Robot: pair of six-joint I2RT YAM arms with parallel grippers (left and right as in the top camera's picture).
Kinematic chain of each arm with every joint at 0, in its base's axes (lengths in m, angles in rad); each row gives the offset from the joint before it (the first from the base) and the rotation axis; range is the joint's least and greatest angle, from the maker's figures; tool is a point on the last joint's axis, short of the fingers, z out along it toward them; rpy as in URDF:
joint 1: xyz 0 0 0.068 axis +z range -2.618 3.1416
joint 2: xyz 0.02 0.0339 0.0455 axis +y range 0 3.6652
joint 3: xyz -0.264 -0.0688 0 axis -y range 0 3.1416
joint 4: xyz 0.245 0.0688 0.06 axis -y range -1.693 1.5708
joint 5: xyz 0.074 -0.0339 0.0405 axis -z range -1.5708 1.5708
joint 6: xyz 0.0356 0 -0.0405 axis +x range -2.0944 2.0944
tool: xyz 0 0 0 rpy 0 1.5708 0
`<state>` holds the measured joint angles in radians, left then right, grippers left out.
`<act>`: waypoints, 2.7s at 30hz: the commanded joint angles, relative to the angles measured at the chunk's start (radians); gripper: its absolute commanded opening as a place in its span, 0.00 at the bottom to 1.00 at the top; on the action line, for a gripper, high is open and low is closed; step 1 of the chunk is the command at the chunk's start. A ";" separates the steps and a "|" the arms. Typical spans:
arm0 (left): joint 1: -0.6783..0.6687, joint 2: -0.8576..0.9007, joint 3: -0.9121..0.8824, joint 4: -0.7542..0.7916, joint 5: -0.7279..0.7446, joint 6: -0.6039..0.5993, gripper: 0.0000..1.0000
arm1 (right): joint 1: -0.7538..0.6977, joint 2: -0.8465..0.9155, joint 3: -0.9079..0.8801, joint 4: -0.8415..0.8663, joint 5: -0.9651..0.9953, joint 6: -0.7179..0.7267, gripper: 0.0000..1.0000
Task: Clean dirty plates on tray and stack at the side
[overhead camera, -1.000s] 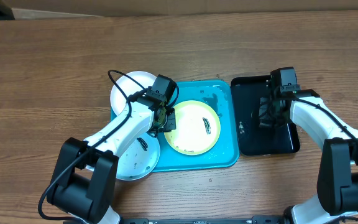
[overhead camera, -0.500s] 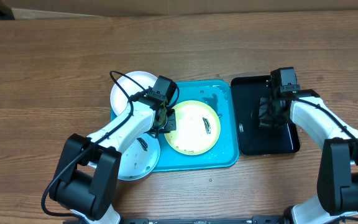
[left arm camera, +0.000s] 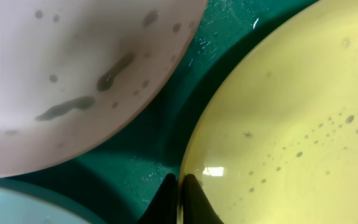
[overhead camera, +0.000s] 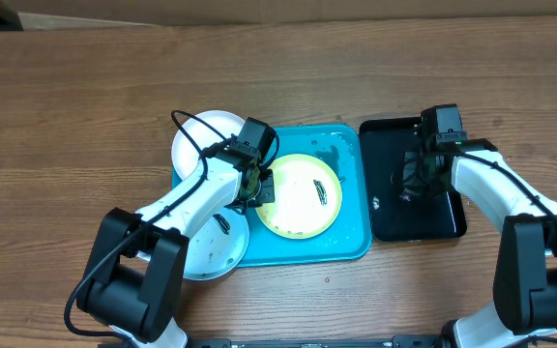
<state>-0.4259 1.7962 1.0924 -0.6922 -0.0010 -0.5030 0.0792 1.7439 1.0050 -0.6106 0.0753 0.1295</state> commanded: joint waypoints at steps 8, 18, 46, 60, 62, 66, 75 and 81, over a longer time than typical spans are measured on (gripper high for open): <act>-0.006 0.013 -0.008 0.002 0.002 -0.010 0.05 | -0.001 0.001 0.031 -0.045 -0.003 0.000 0.06; -0.006 0.013 -0.008 0.001 0.002 -0.009 0.04 | -0.001 -0.019 0.114 -0.109 -0.010 -0.001 0.04; -0.006 0.013 -0.008 0.005 0.002 -0.010 0.15 | 0.023 -0.040 0.251 -0.402 -0.059 -0.031 0.04; -0.006 0.013 -0.008 0.013 0.020 -0.010 0.10 | 0.044 -0.040 0.251 -0.399 -0.044 -0.033 0.04; -0.006 0.013 -0.008 0.012 0.020 -0.010 0.04 | 0.044 -0.040 0.251 -0.399 -0.048 -0.033 0.04; -0.006 0.013 -0.008 0.013 0.020 -0.010 0.04 | 0.044 -0.036 0.249 -0.410 -0.054 -0.033 0.04; -0.006 0.013 -0.008 0.013 0.020 -0.010 0.04 | 0.044 -0.035 0.203 -0.359 -0.050 -0.033 0.04; -0.006 0.013 -0.002 0.032 0.078 -0.010 0.04 | 0.044 -0.035 0.281 -0.423 -0.051 -0.034 0.04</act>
<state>-0.4259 1.7966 1.0924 -0.6796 0.0235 -0.5064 0.1188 1.7306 1.2144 -1.0115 0.0254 0.1036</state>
